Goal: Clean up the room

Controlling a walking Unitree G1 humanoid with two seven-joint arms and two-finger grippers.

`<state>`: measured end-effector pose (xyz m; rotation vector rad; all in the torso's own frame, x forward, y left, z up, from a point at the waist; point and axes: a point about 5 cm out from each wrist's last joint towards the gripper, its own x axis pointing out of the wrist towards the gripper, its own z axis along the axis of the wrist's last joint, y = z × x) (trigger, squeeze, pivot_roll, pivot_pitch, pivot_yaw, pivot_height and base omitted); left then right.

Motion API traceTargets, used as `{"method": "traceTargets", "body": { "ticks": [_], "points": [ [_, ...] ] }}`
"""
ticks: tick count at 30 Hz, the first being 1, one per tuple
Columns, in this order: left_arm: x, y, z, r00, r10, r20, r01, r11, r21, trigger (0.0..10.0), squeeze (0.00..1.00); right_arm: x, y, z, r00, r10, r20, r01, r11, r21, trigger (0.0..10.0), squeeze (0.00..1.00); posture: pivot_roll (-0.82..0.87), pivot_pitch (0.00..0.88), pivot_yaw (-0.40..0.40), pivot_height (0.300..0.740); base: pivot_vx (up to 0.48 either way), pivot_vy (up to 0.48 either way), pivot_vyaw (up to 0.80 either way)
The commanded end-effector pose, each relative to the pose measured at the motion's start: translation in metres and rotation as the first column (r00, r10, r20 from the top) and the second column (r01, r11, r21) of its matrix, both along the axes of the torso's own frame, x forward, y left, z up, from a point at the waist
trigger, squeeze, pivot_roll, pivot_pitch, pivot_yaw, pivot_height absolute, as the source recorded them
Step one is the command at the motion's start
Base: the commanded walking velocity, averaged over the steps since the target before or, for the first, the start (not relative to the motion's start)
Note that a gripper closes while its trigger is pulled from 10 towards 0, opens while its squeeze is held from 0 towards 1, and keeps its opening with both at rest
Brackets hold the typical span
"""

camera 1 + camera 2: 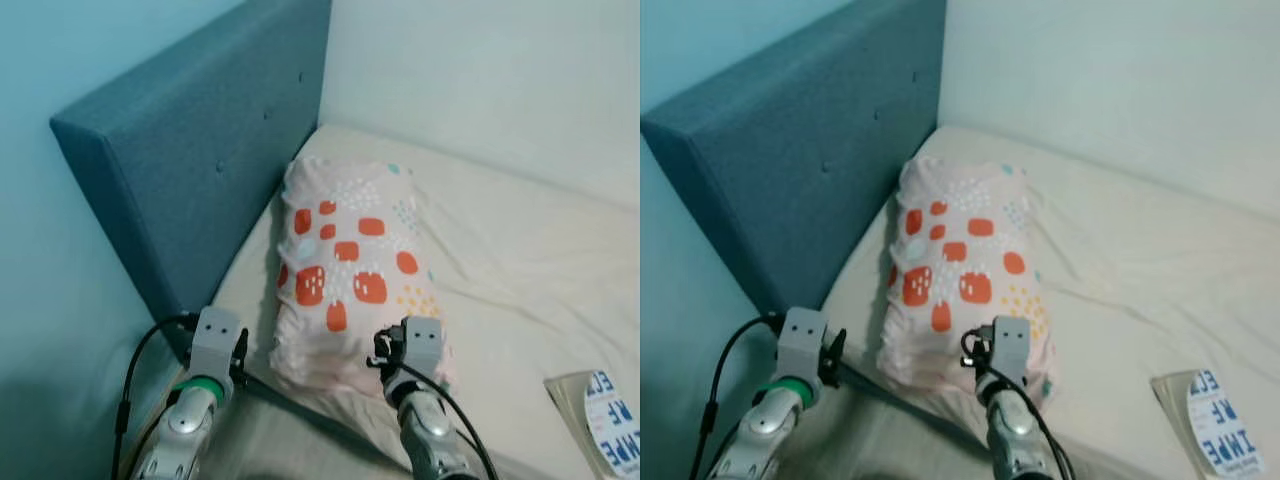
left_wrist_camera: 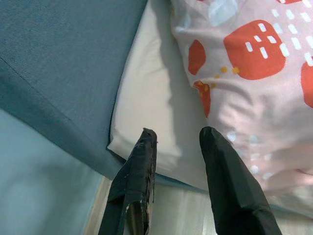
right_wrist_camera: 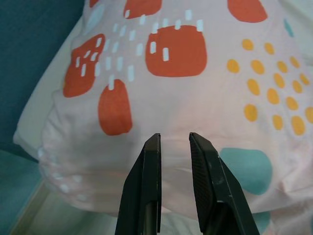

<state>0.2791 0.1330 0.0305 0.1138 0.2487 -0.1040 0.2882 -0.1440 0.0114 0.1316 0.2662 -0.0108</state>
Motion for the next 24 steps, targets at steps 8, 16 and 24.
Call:
{"method": "traceTargets", "body": {
  "ticks": [8, 16, 24],
  "points": [
    [-0.0060, -0.0020, -0.0074, 0.999, -0.019, -0.027, 0.020, 1.000, 0.018, 10.0, 0.00, -0.0071, -0.0051, -0.0070, 0.999, -0.023, -0.025, 0.023, 1.000, -0.017, 10.0, 0.00, 0.02, 0.031, 0.020, 0.740, 0.000, 0.000, 0.00],
    [-0.0061, -0.0049, -0.0078, 0.999, -0.041, -0.033, 0.042, 0.999, 0.022, 10.0, 0.00, -0.0072, -0.0051, -0.0071, 0.999, -0.027, -0.024, 0.026, 0.999, -0.018, 10.0, 0.00, 0.02, 0.031, 0.024, 0.740, 0.000, -0.300, 0.00],
    [-0.0081, -0.0029, -0.0090, 0.999, -0.018, -0.042, 0.018, 1.000, 0.002, 10.0, 0.00, -0.0096, -0.0065, -0.0086, 0.999, -0.029, -0.027, 0.029, 0.999, -0.023, 10.0, 0.00, 0.02, 0.035, 0.023, 0.740, 0.000, 0.000, 0.00]
  ]
}}
